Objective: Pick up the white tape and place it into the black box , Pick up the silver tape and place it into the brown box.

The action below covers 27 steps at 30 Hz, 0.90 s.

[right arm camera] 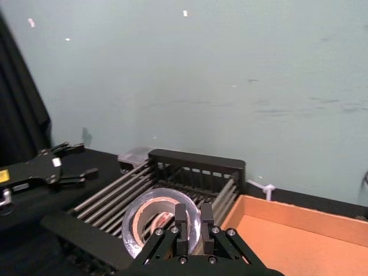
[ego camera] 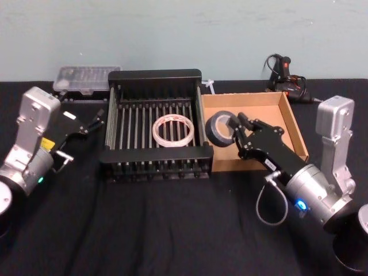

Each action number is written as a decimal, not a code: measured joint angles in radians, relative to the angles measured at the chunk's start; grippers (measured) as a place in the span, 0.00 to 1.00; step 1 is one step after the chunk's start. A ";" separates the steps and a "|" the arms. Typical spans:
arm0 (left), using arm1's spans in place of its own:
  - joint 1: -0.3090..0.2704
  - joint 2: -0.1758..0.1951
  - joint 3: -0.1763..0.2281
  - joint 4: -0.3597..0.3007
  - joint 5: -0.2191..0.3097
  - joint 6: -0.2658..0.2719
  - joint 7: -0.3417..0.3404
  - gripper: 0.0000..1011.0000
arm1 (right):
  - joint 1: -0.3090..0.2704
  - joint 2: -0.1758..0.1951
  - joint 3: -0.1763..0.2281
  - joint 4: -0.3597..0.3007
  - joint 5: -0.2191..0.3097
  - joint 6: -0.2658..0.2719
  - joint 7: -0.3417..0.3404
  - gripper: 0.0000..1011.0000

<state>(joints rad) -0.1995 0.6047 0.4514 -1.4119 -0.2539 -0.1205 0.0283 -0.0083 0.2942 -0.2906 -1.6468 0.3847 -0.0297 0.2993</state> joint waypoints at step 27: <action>0.000 0.000 0.000 0.000 0.000 0.000 0.000 0.99 | 0.110 -0.029 0.039 0.118 -0.063 0.077 -0.086 0.15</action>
<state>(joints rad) -0.1995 0.6047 0.4514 -1.4119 -0.2539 -0.1205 0.0283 0.1018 0.2649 -0.2520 -1.5284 0.3216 0.0477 0.2133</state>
